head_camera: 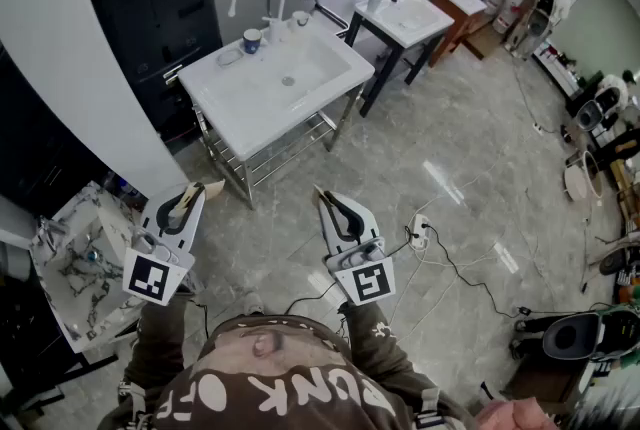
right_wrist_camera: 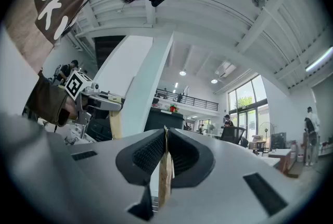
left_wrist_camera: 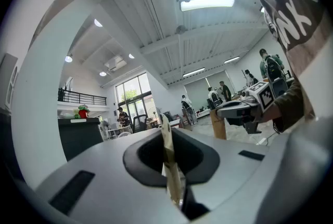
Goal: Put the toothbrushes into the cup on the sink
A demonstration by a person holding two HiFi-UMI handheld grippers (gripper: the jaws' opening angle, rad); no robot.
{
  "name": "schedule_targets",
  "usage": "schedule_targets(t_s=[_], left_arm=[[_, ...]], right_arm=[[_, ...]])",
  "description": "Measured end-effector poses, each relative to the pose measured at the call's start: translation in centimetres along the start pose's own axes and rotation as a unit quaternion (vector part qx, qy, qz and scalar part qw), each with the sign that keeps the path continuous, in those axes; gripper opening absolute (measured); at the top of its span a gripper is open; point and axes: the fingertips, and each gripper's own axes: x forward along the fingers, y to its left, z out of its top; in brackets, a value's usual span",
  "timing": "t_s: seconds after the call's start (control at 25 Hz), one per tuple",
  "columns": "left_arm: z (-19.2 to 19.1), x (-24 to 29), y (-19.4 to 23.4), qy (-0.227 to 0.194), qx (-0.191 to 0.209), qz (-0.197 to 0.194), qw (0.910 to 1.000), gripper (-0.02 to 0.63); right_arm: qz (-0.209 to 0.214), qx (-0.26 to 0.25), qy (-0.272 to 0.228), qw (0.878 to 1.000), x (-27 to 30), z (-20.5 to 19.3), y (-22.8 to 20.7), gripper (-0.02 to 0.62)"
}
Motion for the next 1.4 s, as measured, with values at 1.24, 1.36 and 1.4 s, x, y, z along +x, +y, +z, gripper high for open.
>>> schedule_targets(t_s=[1.24,1.36,1.4], left_arm=[[-4.1,4.6,8.7,-0.019,-0.016,-0.016,0.9996,0.014],[-5.2,8.2,9.8,-0.015,-0.011,-0.013,0.9997,0.014],[-5.6,9.6,10.4,-0.011,-0.010,-0.010,0.9998,0.014]], right_arm=[[-0.020,-0.012,0.014,1.000,9.2,-3.0,-1.3,0.032],[-0.018,-0.009,0.011,1.000,11.5,-5.1,-4.5,0.032],[-0.016,-0.007,0.008,1.000,12.6,-6.0,-5.7,0.032]])
